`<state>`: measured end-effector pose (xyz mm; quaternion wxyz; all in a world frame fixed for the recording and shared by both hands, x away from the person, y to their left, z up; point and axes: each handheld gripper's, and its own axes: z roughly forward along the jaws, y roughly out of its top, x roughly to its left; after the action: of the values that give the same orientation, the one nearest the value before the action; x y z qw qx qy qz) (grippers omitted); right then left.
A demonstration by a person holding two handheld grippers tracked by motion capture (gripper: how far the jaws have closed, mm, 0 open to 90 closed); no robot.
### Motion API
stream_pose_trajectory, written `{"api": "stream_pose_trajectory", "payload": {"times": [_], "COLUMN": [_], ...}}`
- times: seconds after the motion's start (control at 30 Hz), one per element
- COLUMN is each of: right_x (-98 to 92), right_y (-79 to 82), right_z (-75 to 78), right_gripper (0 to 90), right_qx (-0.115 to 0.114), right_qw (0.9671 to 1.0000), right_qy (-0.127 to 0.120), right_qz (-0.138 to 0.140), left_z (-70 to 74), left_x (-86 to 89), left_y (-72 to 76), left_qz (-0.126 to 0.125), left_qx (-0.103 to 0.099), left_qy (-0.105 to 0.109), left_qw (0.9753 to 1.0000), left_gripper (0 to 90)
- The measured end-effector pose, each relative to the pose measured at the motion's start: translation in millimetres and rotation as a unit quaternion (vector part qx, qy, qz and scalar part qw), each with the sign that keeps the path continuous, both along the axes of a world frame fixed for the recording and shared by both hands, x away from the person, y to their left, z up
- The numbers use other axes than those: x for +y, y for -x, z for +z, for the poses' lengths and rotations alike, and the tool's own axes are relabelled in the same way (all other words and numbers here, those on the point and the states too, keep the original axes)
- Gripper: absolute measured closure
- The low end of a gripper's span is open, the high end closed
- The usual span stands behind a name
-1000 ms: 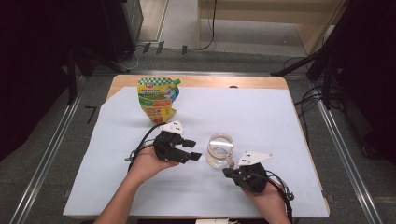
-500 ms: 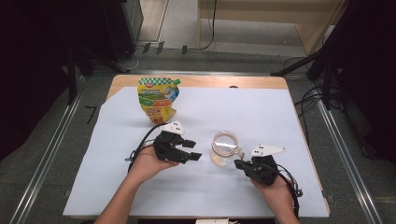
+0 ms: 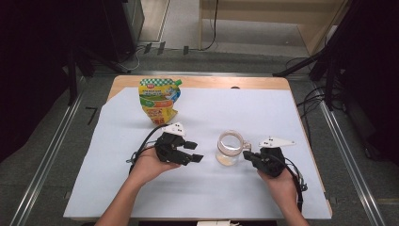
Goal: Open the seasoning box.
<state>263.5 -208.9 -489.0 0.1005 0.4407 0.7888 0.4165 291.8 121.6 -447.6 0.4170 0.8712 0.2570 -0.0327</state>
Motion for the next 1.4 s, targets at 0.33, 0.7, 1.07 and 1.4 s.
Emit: {"api": "stream_pose_trajectory", "payload": {"times": [0.33, 0.7, 1.07, 1.4], "right_x": [3.7, 12.3, 31.8, 31.1], "right_y": [-26.6, -39.7, -36.0, -38.5], "right_z": [-8.2, -15.5, -23.0, -16.3], "right_gripper": [90.0, 90.0, 90.0, 90.0], "right_qx": [-0.021, -0.014, -0.001, -0.008], "right_qw": [0.9996, 0.9998, 0.999, 0.9989], "right_qy": [0.013, 0.016, 0.029, 0.025], "right_qz": [-0.011, -0.004, 0.034, 0.038], "left_z": [-2.9, -2.8, -2.7, -2.8], "left_x": [1.8, 9.4, 10.4, 0.9], "left_y": [2.8, 5.9, 6.1, -0.5], "left_qz": [0.003, 0.018, 0.024, 0.035], "left_qx": [0.001, 0.001, -0.003, -0.006], "left_qy": [-0.004, -0.002, 0.006, 0.006], "left_qw": [1.0, 0.9998, 0.9997, 0.9994], "left_gripper": [42.2, 39.0, 36.9, 31.6]}}
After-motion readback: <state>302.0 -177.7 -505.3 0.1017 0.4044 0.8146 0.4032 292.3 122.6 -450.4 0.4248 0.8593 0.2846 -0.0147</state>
